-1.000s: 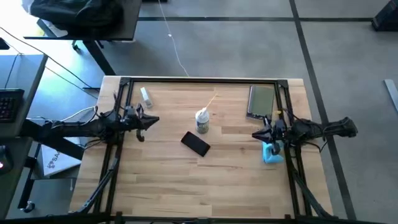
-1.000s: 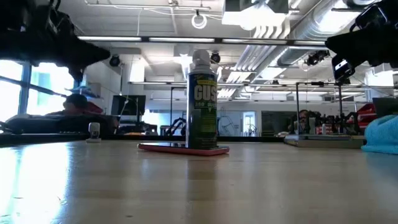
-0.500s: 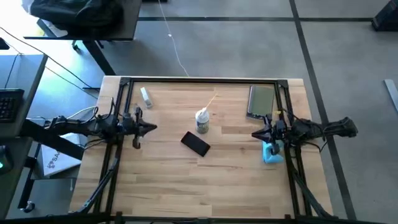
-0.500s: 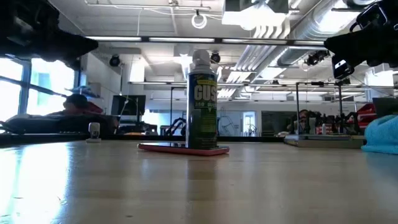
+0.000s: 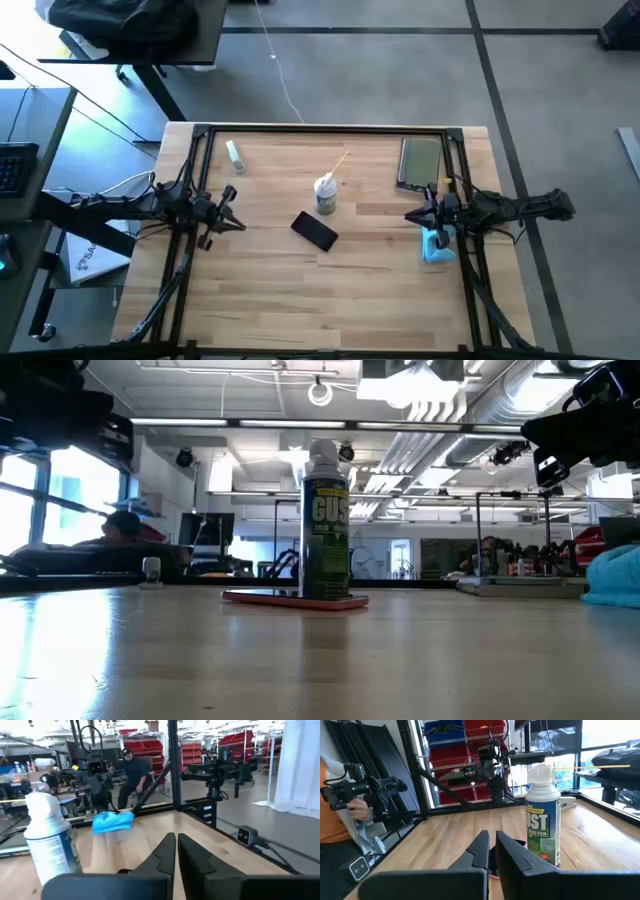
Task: Apply microfiber cloth
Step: Return to Home Position
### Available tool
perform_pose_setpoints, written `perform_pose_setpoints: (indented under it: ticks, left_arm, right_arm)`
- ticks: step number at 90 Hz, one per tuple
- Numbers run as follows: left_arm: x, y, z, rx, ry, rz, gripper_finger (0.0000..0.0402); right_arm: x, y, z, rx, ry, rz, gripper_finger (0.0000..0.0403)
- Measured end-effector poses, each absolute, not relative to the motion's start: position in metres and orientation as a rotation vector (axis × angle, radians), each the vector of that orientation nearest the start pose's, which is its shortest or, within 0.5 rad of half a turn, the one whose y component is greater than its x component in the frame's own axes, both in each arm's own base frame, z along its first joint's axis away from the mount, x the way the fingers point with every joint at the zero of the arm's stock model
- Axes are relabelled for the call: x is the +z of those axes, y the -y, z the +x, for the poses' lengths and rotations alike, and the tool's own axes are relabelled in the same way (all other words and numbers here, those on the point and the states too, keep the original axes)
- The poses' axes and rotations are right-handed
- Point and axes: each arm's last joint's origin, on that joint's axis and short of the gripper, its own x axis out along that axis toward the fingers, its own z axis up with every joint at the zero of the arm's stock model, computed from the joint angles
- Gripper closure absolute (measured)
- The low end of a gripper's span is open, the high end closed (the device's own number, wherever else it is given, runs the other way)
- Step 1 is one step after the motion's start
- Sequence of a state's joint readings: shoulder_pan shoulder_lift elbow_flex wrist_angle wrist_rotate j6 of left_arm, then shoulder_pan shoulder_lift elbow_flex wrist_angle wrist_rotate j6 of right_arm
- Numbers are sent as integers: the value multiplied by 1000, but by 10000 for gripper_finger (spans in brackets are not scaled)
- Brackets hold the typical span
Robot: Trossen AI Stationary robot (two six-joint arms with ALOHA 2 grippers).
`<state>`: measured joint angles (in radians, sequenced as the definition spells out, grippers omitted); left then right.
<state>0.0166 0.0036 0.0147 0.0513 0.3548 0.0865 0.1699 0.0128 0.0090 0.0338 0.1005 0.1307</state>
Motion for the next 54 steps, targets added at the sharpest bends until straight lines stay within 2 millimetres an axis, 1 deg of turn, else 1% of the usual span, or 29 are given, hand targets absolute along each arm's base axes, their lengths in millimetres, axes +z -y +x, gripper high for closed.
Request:
perform_pose_setpoints:
  ticks: [9, 23, 34, 54]
  left_arm:
    - [173, 7, 96, -305, 76, 117, 401]
    - [173, 3, 96, -166, 68, 116, 401]
    - [173, 1, 97, -92, 64, 114, 401]
    - [173, 0, 97, -53, 62, 112, 401]
  right_arm:
    - [169, -14, 97, 71, 25, 135, 402]
    - [169, -14, 97, 71, 25, 135, 402]
    - [169, -14, 97, 71, 25, 135, 402]
    - [169, -14, 97, 71, 25, 134, 402]
